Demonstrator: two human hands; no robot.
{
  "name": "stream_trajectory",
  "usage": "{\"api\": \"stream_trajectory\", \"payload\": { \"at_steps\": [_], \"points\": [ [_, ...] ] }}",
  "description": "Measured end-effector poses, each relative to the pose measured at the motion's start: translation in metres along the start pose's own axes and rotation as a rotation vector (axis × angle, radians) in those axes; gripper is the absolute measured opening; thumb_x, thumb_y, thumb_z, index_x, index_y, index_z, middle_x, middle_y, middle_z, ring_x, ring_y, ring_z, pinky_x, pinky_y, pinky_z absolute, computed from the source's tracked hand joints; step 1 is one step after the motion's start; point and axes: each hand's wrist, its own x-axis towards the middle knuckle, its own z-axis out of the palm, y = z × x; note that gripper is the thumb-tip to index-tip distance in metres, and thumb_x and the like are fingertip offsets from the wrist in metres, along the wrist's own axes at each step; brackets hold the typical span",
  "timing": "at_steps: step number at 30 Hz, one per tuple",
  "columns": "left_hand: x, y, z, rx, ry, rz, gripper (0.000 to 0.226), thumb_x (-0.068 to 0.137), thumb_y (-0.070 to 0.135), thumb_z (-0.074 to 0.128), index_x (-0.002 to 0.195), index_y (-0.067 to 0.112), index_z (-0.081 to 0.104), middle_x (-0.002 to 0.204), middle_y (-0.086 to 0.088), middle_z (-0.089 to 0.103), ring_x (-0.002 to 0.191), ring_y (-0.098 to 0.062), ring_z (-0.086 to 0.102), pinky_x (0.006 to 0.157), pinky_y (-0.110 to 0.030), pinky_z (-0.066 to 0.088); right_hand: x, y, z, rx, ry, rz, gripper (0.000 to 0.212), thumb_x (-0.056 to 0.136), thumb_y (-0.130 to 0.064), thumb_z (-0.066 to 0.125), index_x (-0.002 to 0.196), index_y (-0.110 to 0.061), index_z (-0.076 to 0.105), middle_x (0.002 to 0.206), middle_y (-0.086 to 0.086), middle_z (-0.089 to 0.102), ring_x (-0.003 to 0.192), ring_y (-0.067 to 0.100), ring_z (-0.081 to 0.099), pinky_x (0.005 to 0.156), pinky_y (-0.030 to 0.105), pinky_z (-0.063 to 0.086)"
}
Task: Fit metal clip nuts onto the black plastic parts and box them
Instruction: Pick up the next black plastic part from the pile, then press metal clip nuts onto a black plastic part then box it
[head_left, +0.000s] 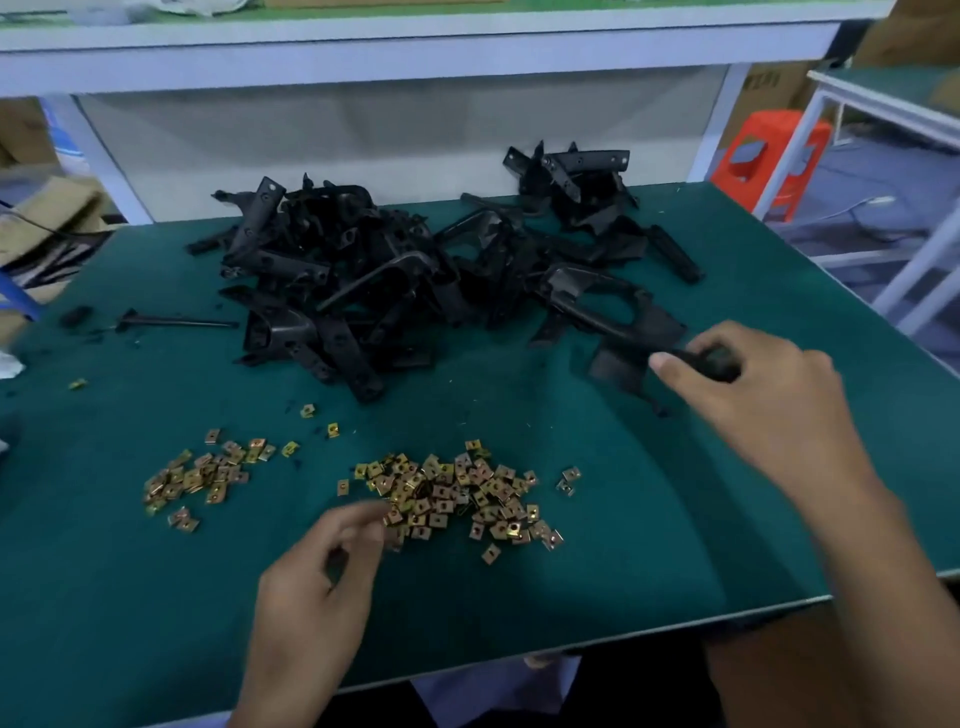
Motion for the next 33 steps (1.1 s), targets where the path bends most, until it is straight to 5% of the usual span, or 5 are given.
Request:
{"api": "stream_trajectory", "payload": {
  "at_steps": [6, 14, 23, 29, 33],
  "points": [
    [0.039, 0.038, 0.049, 0.266, -0.104, 0.333, 0.02, 0.1, 0.029, 0.058, 0.116, 0.034, 0.069, 0.104, 0.027, 0.068, 0.098, 0.006, 0.061, 0.081, -0.013, 0.046, -0.001, 0.008, -0.023, -0.247, -0.155, -0.005, 0.045, 0.081, -0.061, 0.07, 0.064, -0.021, 0.059, 0.058, 0.002, 0.055, 0.068, 0.037, 0.055, 0.058, 0.037, 0.043],
    [0.053, 0.056, 0.142, 0.662, -0.341, 0.503, 0.035, 0.104, 0.038, 0.046, 0.136, 0.027, 0.057, 0.124, 0.001, 0.055, 0.114, -0.02, 0.045, 0.099, -0.032, 0.035, -0.008, -0.004, -0.001, -0.054, -0.172, -0.12, 0.032, 0.076, -0.059, 0.07, 0.073, -0.031, 0.056, 0.07, -0.016, 0.063, 0.07, 0.007, 0.056, 0.067, 0.032, 0.035],
    [0.045, 0.055, 0.133, 0.392, -0.278, 0.498, 0.011, 0.103, 0.026, 0.048, 0.107, 0.025, 0.058, 0.099, 0.01, 0.061, 0.091, -0.011, 0.049, 0.086, -0.031, 0.042, -0.01, 0.036, 0.027, 0.353, -0.174, -0.011, 0.008, 0.086, -0.036, 0.076, 0.081, -0.041, 0.074, 0.092, -0.023, 0.069, 0.089, -0.001, 0.064, 0.077, 0.014, 0.045],
    [0.043, 0.054, 0.095, 0.14, -0.203, 0.294, 0.02, 0.103, 0.03, 0.049, 0.117, 0.037, 0.062, 0.112, 0.027, 0.059, 0.108, 0.008, 0.052, 0.086, -0.006, 0.039, -0.019, 0.062, 0.039, 0.32, -0.369, 0.234, 0.015, 0.088, -0.027, 0.066, 0.074, -0.024, 0.06, 0.059, -0.009, 0.061, 0.054, 0.01, 0.061, 0.057, 0.033, 0.047],
    [0.034, 0.047, 0.081, -0.045, -0.225, 0.152, 0.021, 0.101, 0.028, 0.055, 0.107, 0.043, 0.068, 0.105, 0.027, 0.066, 0.104, 0.009, 0.059, 0.082, -0.01, 0.044, -0.037, 0.065, 0.049, 0.735, -0.333, 0.492, 0.017, 0.087, -0.027, 0.075, 0.091, -0.013, 0.067, 0.087, 0.01, 0.072, 0.08, 0.02, 0.07, 0.073, 0.035, 0.05]
  ]
}}
